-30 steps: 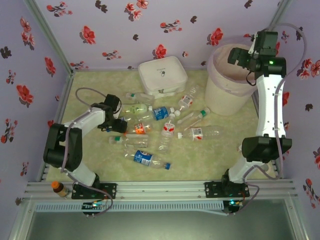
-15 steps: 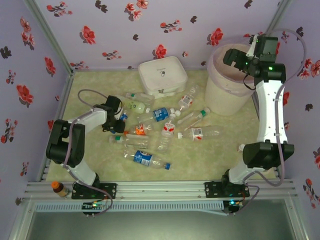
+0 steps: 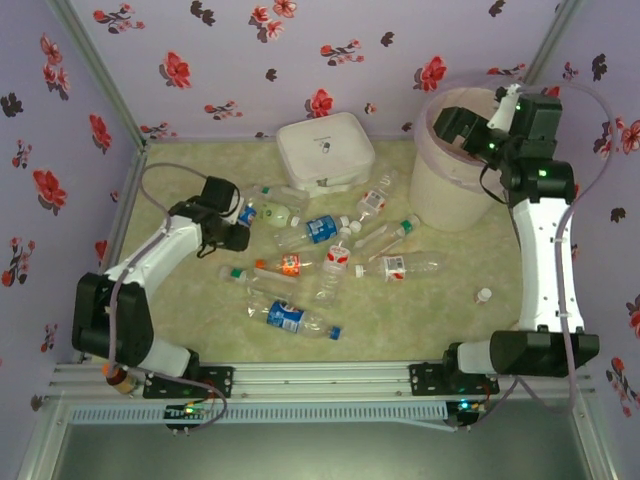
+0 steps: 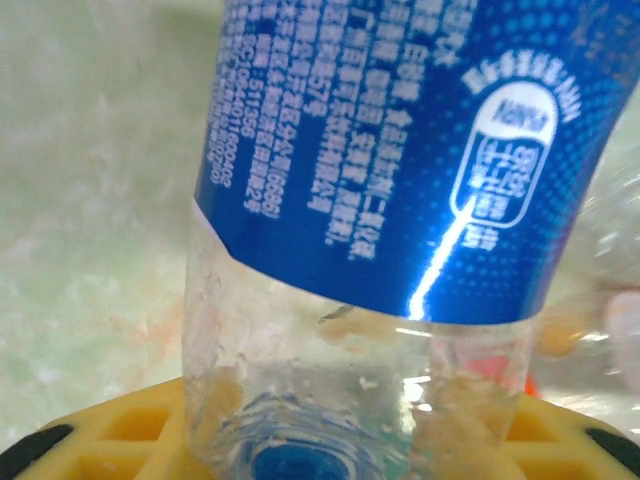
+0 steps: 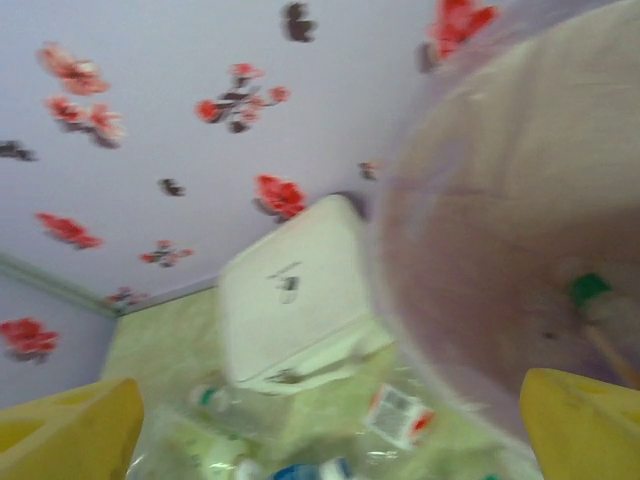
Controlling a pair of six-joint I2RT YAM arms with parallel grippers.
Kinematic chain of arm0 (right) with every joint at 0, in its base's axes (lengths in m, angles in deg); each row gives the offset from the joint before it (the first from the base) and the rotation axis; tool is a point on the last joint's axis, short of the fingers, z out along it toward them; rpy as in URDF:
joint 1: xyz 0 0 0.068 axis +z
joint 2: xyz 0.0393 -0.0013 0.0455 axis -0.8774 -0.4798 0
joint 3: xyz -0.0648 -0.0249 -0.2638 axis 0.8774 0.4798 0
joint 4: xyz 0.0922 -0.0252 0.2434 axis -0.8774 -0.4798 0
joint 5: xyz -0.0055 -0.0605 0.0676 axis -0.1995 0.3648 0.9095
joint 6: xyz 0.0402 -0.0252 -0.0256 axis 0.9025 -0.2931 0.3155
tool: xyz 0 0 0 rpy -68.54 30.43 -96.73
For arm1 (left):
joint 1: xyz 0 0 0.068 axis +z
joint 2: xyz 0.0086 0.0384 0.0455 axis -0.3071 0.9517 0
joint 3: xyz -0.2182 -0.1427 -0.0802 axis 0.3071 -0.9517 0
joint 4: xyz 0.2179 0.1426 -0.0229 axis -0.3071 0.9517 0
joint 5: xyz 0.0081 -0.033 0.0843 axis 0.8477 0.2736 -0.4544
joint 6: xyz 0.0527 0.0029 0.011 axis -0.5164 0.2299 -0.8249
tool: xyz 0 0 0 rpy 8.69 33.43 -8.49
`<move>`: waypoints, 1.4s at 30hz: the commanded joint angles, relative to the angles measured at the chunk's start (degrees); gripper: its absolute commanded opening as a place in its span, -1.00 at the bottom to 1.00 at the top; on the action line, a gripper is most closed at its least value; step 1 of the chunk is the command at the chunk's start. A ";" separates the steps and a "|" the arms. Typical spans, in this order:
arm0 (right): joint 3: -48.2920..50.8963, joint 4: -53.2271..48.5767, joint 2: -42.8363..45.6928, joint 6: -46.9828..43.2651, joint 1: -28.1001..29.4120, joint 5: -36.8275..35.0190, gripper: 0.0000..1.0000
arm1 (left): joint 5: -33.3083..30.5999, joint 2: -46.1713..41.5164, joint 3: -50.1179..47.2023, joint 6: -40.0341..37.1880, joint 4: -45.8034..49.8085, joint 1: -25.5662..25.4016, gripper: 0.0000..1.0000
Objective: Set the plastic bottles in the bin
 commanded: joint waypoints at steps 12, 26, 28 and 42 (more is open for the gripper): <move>1.26 8.15 -11.14 -0.01 25.91 15.17 0.74 | 28.89 -2.71 2.66 12.34 -27.00 -10.15 -0.26; 3.40 14.12 -18.24 2.59 27.78 15.57 0.70 | 31.42 -0.90 2.25 14.07 -30.53 -13.17 -0.26; 3.30 13.92 -18.37 2.14 27.78 14.93 0.50 | 31.44 -0.36 2.40 14.06 -30.48 -13.33 -0.25; -0.25 9.47 -18.23 -1.08 26.84 10.46 0.10 | 31.13 0.54 3.72 12.46 -29.59 -13.93 0.22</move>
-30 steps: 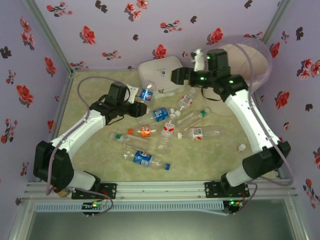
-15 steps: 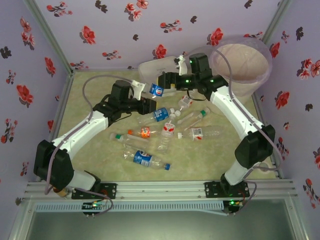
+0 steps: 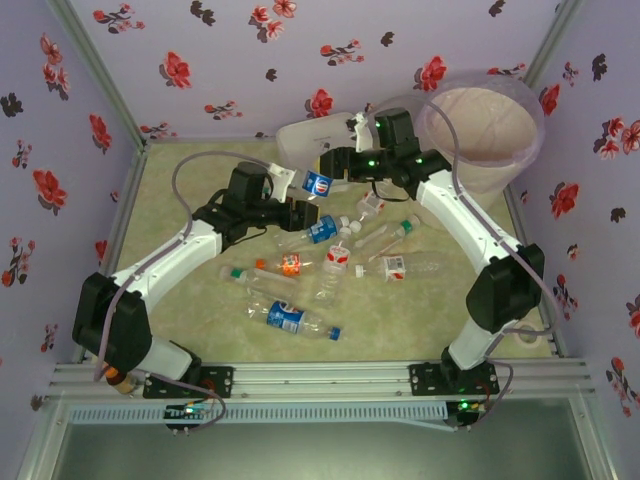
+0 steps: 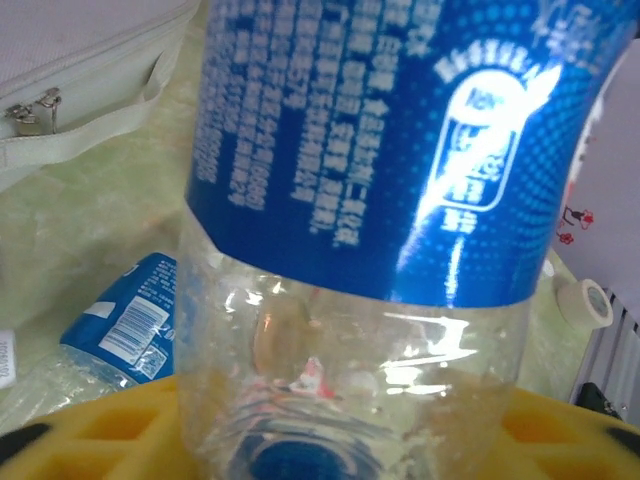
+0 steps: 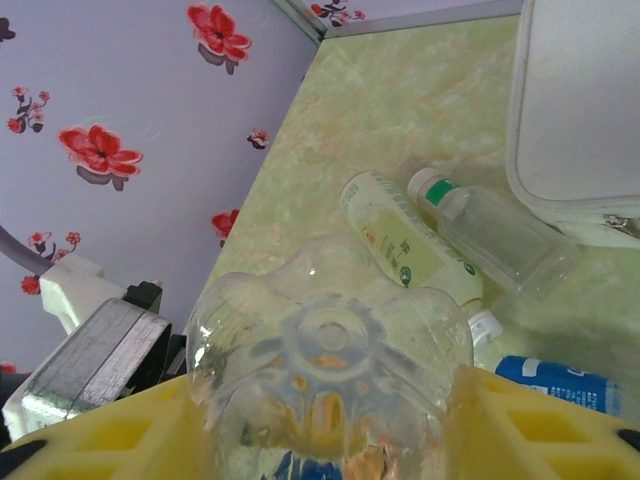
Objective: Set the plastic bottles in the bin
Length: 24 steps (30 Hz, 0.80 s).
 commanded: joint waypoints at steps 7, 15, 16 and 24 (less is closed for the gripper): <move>-10.03 -10.30 5.62 -6.66 -5.65 -9.71 -0.01 | -0.93 -1.41 -0.07 1.43 -2.19 1.26 0.88; -19.10 -17.92 11.05 -11.77 -19.73 -20.33 -0.51 | -13.97 2.35 3.46 12.86 5.53 5.85 1.00; -20.07 -18.34 11.00 -12.25 -21.30 -22.26 -0.59 | -16.37 2.71 4.44 13.08 8.16 5.82 1.00; -31.46 -23.78 0.55 -22.45 -26.65 -44.08 -1.00 | -32.74 3.68 7.08 21.59 19.46 5.85 0.99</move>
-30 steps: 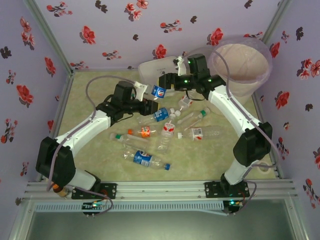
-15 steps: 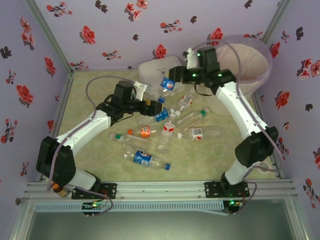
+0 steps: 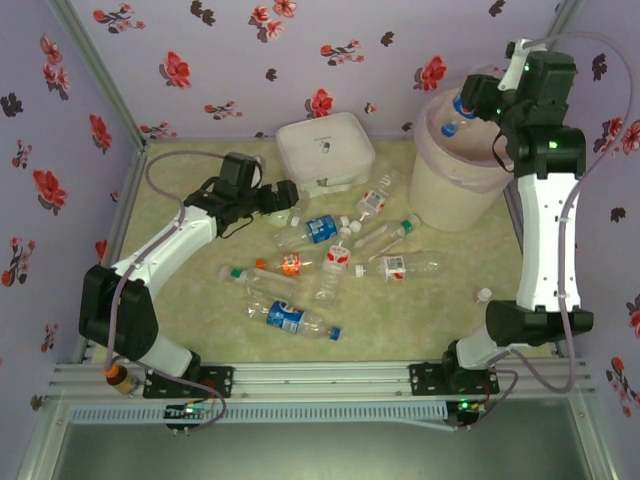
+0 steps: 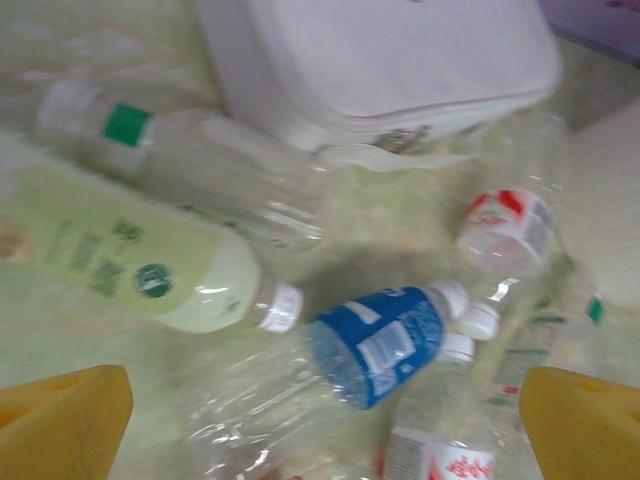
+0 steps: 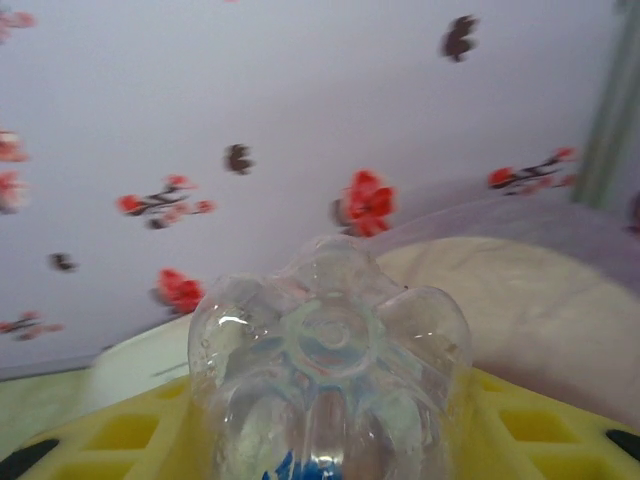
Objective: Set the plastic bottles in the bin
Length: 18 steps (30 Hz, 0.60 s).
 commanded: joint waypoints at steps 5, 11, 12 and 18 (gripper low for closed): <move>-13.29 -10.94 -16.98 -8.05 -1.65 -14.66 -1.00 | -14.38 0.82 1.22 10.87 11.30 -0.08 1.00; -23.16 -19.12 -29.18 -8.70 -2.99 -14.48 -1.00 | -15.07 0.52 0.30 12.63 11.82 -0.39 1.00; -22.97 -19.43 -30.55 -9.14 -3.09 -13.79 -1.00 | -15.25 0.71 0.53 12.92 12.06 -0.45 1.00; -21.01 -20.09 -36.11 -10.09 -3.73 -11.73 -1.00 | -16.60 2.82 1.88 15.59 12.90 -0.69 1.00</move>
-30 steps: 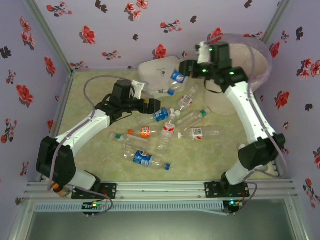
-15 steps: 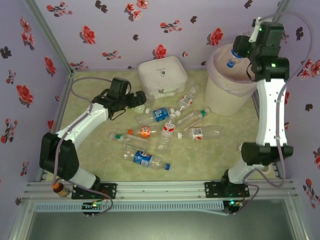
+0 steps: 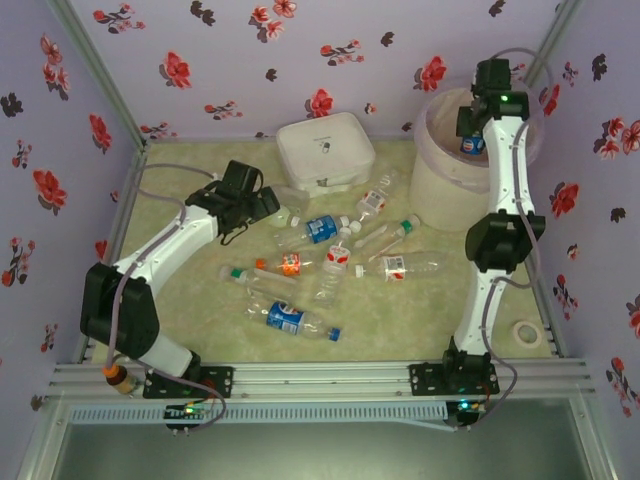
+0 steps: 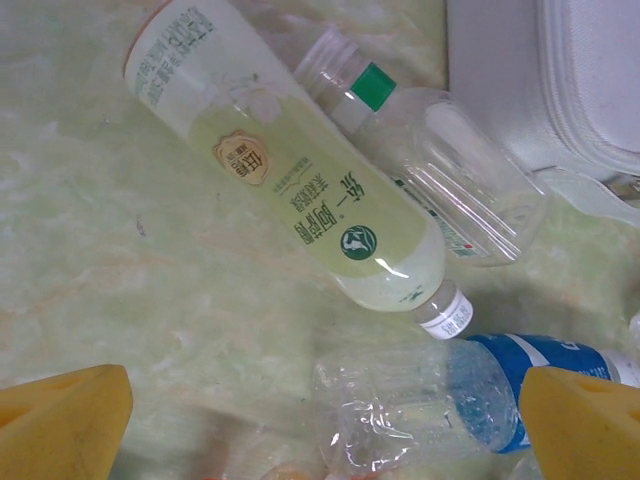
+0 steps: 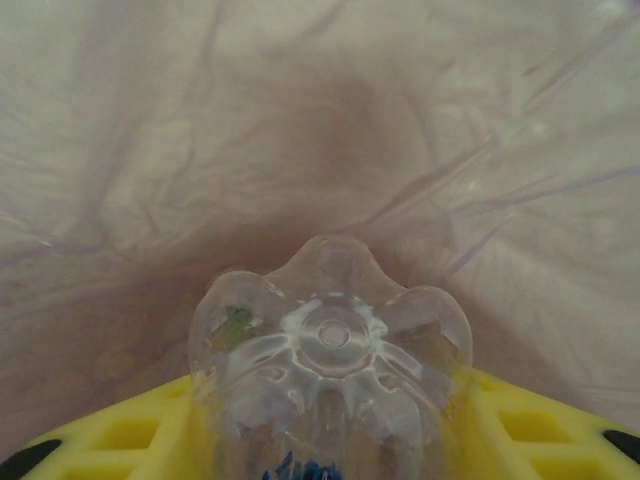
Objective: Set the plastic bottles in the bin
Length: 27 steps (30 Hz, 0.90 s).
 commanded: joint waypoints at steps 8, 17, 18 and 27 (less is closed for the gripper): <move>4.14 -1.40 -4.99 0.40 -2.40 5.53 -0.55 | -3.81 5.57 4.18 1.20 3.51 -2.43 1.00; 7.26 0.53 -2.14 1.45 -3.19 6.96 0.61 | -3.77 7.82 5.09 2.64 3.02 -3.19 1.00; 7.41 0.57 -1.50 1.50 -3.45 7.33 0.74 | -3.63 8.20 5.38 2.65 3.15 -3.19 1.00; 9.76 0.90 7.81 0.62 -4.16 11.50 0.99 | -3.45 10.52 6.14 5.35 2.21 -3.54 1.00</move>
